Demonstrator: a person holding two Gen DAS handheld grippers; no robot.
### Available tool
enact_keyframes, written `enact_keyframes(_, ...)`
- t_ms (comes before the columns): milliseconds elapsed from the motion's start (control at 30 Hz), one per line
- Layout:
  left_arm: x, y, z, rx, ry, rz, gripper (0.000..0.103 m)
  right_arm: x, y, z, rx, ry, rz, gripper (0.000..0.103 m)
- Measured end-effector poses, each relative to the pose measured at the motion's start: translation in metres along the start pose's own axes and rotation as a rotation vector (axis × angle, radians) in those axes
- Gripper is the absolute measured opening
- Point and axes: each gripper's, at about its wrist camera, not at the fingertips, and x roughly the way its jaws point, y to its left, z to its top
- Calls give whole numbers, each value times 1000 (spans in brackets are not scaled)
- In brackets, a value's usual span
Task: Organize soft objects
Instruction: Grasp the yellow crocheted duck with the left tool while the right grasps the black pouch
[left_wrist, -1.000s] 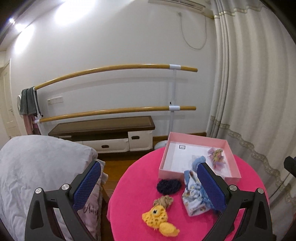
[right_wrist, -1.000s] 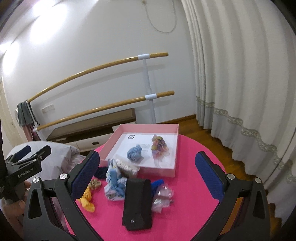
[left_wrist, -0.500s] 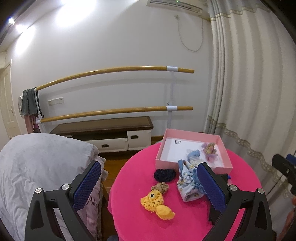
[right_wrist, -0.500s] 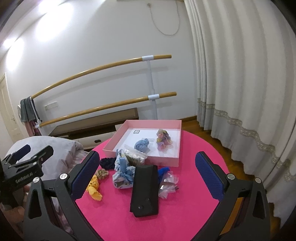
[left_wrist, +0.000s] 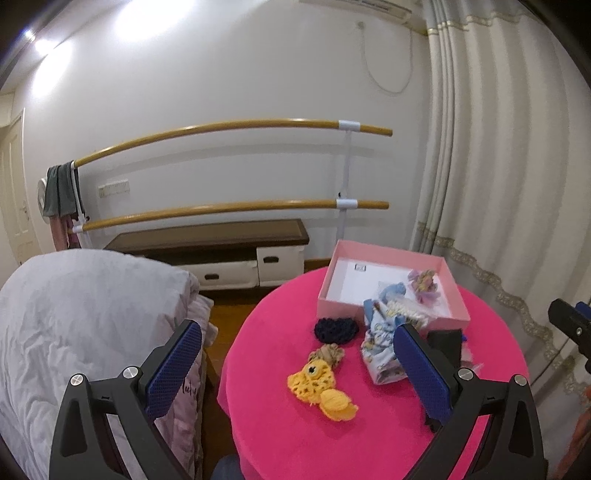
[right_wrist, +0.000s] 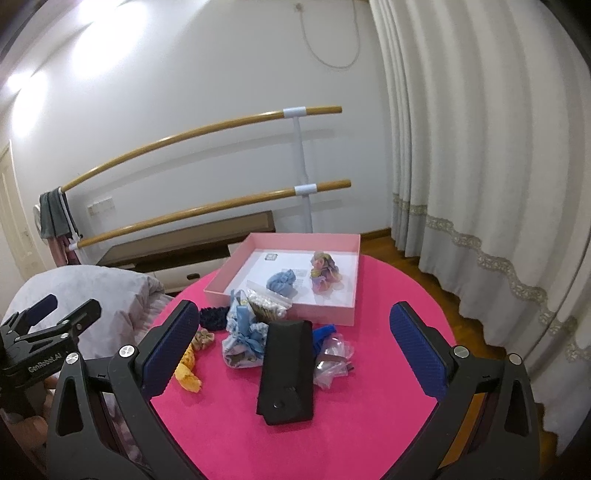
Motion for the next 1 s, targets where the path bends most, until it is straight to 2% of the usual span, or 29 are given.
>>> enact_keyframes(133,18,6,-8,6,51,7,103,14,-1,-11,-9,52,-9,103)
enact_keyframes(467,101,-1,-43,34,271,-23,103,74,-8,-51,3,248,-12,101)
enact_keyframes(633,152,-4,-48,44,335,-3,103,100,-6,-60,10,308,-2,97)
enact_keyframes(767,190,-3,-59,27,378,-23,102,121,3,-63,-7,344,4,95)
enact_keyframes(800,195,-4,-60,30,387,-27,101,127,4,-64,-9,356,7,95)
enact_keyframes(867,207,-5,-63,36,406,-52,89,138,7,-67,-14,377,12,91)
enact_keyframes(1000,222,-4,-62,24,416,-97,73,158,11,-73,-19,402,12,84)
